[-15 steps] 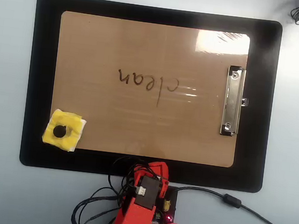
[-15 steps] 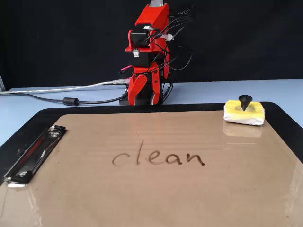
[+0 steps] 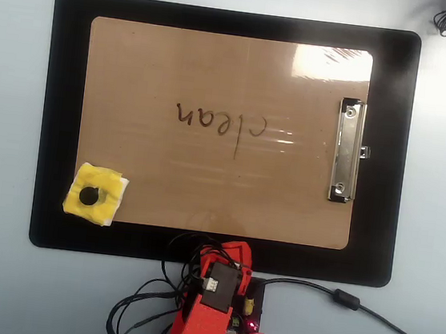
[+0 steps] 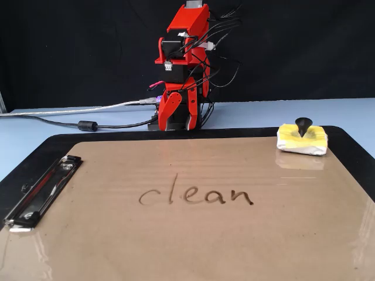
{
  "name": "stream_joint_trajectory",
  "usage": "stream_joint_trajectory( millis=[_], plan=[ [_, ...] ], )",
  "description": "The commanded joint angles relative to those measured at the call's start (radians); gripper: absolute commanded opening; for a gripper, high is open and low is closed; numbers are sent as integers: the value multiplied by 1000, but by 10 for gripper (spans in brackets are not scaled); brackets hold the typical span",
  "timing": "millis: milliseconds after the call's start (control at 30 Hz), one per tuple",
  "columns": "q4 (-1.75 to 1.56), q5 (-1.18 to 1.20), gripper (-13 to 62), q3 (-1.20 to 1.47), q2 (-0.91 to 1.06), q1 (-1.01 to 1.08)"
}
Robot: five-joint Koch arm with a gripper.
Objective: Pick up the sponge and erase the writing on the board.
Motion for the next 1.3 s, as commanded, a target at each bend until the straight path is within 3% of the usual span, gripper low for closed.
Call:
stream_joint_trajectory(
  millis=[0, 233, 367, 567, 700, 800, 933, 1100, 1267],
  plan=[
    [12, -14, 344, -6, 18, 6],
    [-3, -75, 338, -49, 89, 40],
    [-175, -239, 339, -195, 204, -318],
    [-1011, -676, 345, -87, 147, -867],
    [-1753, -746, 342, 34, -71, -986],
    [-2114, -749, 340, 31, -328, -991],
    [-1988, -749, 341, -54, -410, -1131],
    [-1574, -749, 338, -167, -405, -1247],
    [-1565, -749, 336, -175, -403, -1275]
  ],
)
